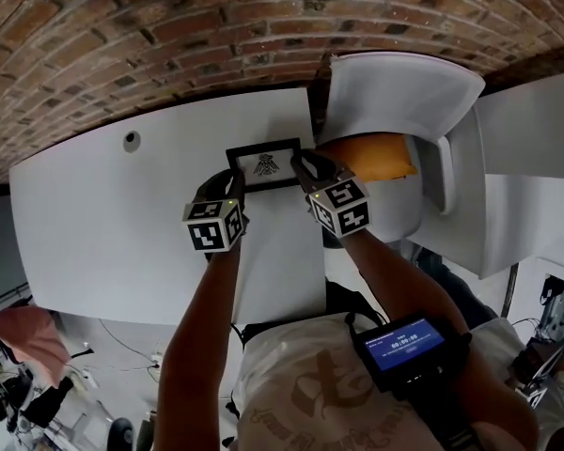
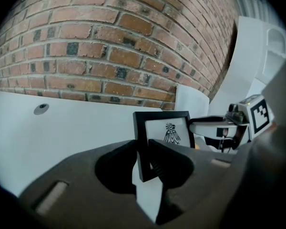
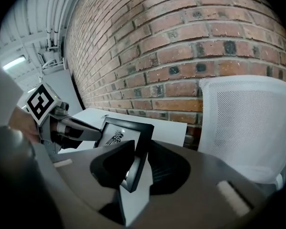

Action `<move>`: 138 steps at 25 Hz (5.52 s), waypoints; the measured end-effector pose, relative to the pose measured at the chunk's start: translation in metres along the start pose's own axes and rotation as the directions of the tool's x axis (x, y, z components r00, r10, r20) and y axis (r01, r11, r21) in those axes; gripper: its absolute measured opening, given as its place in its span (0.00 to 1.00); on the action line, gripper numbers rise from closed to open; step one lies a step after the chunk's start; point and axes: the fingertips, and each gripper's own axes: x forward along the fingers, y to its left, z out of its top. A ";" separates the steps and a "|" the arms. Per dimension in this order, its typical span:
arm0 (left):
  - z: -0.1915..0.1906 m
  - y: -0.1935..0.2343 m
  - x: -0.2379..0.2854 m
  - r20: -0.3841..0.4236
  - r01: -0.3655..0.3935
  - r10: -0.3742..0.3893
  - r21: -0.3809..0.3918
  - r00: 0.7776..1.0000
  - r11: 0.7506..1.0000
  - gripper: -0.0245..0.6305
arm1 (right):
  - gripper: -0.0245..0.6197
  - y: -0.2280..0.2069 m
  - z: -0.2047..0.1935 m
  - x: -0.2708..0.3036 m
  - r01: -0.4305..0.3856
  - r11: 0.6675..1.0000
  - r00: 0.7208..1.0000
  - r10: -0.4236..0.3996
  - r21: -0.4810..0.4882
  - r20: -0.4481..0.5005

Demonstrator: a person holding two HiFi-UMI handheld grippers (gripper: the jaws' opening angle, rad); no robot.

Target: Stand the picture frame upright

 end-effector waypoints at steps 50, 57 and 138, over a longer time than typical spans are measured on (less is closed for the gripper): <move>0.134 0.078 0.102 0.126 -0.078 0.068 0.084 0.990 0.993 0.15 | 0.17 -0.081 0.109 0.120 0.014 0.999 0.991 -0.009 -0.032 0.131; 0.133 0.080 0.103 0.119 -0.079 0.069 0.078 0.991 0.994 0.18 | 0.18 -0.082 0.110 0.120 0.031 0.999 0.992 -0.027 -0.034 0.123; -0.088 -0.048 -0.226 0.228 0.277 -0.306 0.150 0.924 0.949 0.04 | 0.05 0.158 -0.021 -0.179 0.046 0.996 0.963 -0.024 -0.077 0.268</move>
